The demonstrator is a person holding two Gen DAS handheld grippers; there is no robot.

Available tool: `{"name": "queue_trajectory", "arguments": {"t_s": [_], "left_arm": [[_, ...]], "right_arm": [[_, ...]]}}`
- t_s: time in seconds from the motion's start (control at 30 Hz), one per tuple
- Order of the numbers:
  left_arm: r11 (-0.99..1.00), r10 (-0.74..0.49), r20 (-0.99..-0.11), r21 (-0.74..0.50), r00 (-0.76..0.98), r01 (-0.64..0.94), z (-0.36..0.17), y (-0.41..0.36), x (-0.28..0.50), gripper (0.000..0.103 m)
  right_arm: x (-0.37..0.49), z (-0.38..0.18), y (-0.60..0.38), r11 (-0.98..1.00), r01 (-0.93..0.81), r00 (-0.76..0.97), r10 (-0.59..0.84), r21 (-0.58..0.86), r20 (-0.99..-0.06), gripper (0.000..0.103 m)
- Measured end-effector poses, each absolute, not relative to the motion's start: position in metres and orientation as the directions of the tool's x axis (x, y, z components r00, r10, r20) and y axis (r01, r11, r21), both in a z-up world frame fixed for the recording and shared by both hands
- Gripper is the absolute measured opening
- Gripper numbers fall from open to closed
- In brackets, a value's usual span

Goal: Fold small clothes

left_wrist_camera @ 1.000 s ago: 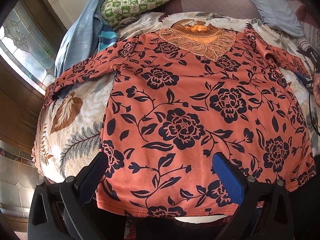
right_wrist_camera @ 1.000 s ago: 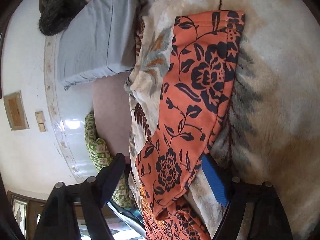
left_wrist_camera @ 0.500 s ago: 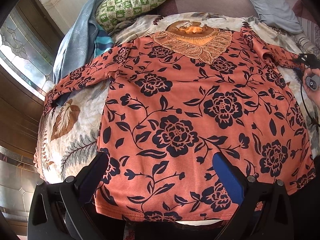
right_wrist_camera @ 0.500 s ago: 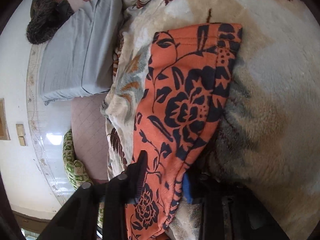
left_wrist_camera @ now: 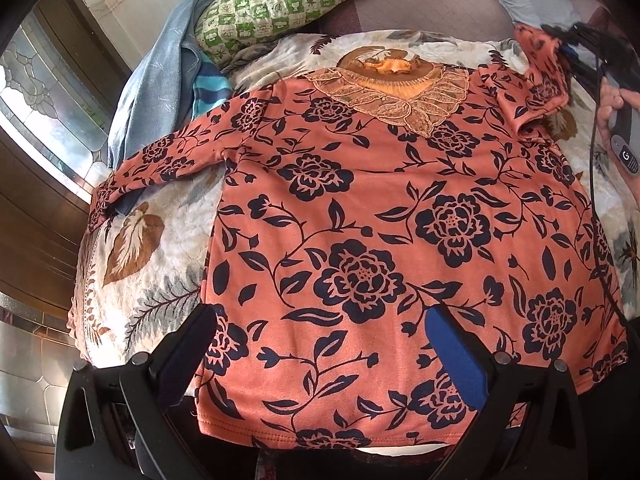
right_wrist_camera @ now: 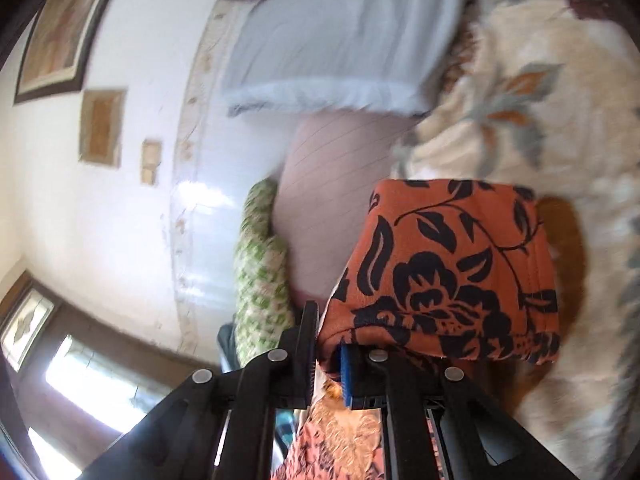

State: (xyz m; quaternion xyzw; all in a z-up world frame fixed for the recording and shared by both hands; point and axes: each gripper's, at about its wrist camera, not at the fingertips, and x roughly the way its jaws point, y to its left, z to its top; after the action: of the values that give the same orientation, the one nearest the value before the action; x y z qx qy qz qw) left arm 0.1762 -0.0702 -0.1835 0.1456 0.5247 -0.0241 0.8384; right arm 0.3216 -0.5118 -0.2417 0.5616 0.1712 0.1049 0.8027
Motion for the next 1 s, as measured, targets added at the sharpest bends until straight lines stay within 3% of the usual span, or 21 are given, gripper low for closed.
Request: {"name": "queue_trajectory", "arguments": {"t_s": [0.1, 0.27, 0.33, 0.37, 0.4, 0.47, 0.53, 0.6, 0.8, 0.9, 1.0], "left_arm": [[0.956, 0.129, -0.885, 0.231, 0.448, 0.181, -0.184, -0.062, 0.175, 0.103], [0.959, 0.170, -0.877, 0.252, 0.450, 0.129, -0.179, -0.042, 0.174, 0.103], [0.961, 0.183, -0.876, 0.255, 0.447, 0.107, -0.178, -0.035, 0.174, 0.103], [0.961, 0.187, -0.876, 0.256, 0.444, 0.100, -0.178, -0.033, 0.174, 0.103], [0.962, 0.189, -0.877, 0.257, 0.442, 0.098, -0.179, -0.032, 0.173, 0.103], [0.960, 0.187, -0.878, 0.258, 0.441, 0.105, -0.179, -0.034, 0.171, 0.103], [0.958, 0.182, -0.878, 0.259, 0.442, 0.120, -0.180, -0.037, 0.169, 0.103], [0.959, 0.175, -0.880, 0.254, 0.441, 0.127, -0.181, -0.039, 0.168, 0.103], [0.957, 0.175, -0.871, 0.260, 0.459, 0.128, -0.177, -0.044, 0.174, 0.103], [0.933, 0.195, -0.829, 0.321, 0.525, 0.160, -0.172, -0.058, 0.193, 0.103], [0.923, 0.188, -0.782, 0.347, 0.595, 0.164, -0.167, -0.073, 0.228, 0.103]], "right_arm": [[0.355, -0.219, -0.440, 0.490, -0.076, 0.841, 0.499, 0.869, -0.208, 0.012], [0.396, -0.232, -0.293, 0.753, -0.124, 0.608, 0.572, 0.646, -0.550, 0.021], [0.395, -0.239, -0.224, 0.914, -0.222, 0.545, 0.404, 0.339, -0.735, 0.029], [0.388, -0.245, -0.189, 0.951, -0.290, 0.553, 0.261, 0.110, -0.791, 0.040], [0.380, -0.255, -0.159, 0.933, -0.332, 0.598, 0.095, -0.138, -0.796, 0.064], [0.353, -0.277, -0.120, 0.778, -0.314, 0.757, -0.141, -0.544, -0.638, 0.080], [0.336, -0.295, -0.099, 0.622, -0.281, 0.838, -0.211, -0.731, -0.502, 0.086], [0.330, -0.287, -0.098, 0.629, -0.280, 0.852, -0.185, -0.725, -0.489, 0.086], [0.323, -0.207, -0.129, 0.851, -0.290, 0.857, 0.027, -0.438, -0.515, 0.087], [0.330, -0.192, -0.186, 0.963, -0.240, 0.769, 0.114, -0.119, -0.629, 0.087], [0.348, -0.212, -0.279, 0.933, -0.070, 0.650, 0.311, 0.353, -0.693, 0.087]]}}
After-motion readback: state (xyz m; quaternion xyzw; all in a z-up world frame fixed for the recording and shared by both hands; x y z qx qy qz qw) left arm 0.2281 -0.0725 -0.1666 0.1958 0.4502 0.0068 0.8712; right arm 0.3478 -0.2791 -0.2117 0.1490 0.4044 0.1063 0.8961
